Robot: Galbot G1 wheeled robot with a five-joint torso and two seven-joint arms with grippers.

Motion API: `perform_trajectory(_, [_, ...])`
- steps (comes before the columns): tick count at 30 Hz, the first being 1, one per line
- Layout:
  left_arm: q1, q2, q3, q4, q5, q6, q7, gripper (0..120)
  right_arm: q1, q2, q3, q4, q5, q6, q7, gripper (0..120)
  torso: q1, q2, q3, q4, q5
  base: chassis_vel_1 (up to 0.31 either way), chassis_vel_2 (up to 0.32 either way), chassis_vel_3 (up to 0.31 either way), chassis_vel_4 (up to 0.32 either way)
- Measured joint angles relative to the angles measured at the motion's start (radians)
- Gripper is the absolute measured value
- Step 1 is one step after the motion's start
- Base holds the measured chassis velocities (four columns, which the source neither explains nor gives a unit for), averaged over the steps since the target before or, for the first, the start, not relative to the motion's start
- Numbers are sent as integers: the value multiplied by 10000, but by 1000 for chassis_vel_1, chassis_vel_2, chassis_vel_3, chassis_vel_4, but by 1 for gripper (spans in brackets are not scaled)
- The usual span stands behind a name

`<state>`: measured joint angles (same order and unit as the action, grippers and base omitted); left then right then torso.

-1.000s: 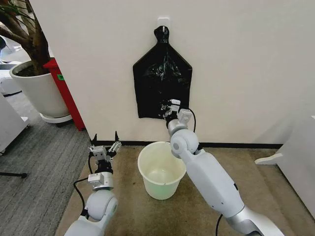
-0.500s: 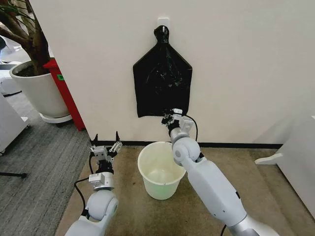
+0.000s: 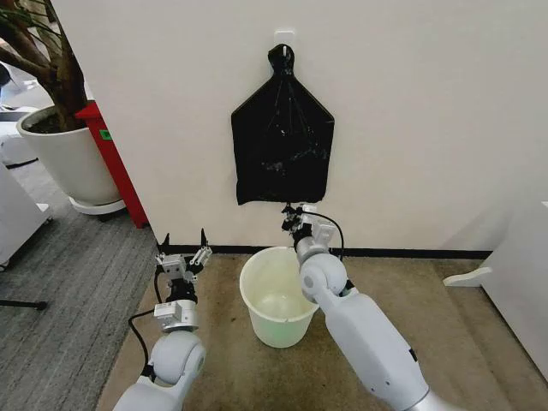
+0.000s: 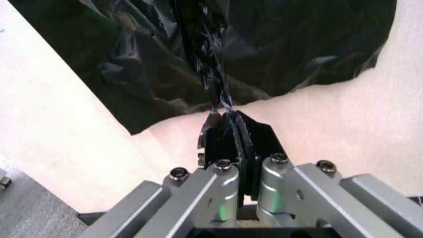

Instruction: Place the garbage bag over the trash bin.

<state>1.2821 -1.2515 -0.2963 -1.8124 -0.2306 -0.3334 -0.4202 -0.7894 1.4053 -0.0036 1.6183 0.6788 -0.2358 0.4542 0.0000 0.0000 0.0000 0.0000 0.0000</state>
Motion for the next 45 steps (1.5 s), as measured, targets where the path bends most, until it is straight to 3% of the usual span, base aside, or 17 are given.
perform_trajectory(35, [33,26,-11,63,3,-72,-12,89,-634,108,-7,-433,-442,141,-63,0,0,0,1,1,-1,0,0,0,0])
perform_trajectory(42, [57,79,-6,32,-5,-72,-16,88,-1104,-187,261,971,-1434,14,247,3,0,0,0,0,1,0,0,0,0])
perform_trajectory(45, [79,72,23,66,-4,-81,-17,89,-1495,-427,569,1988,-2020,-57,250,14,0,0,0,0,1,0,0,0,0])
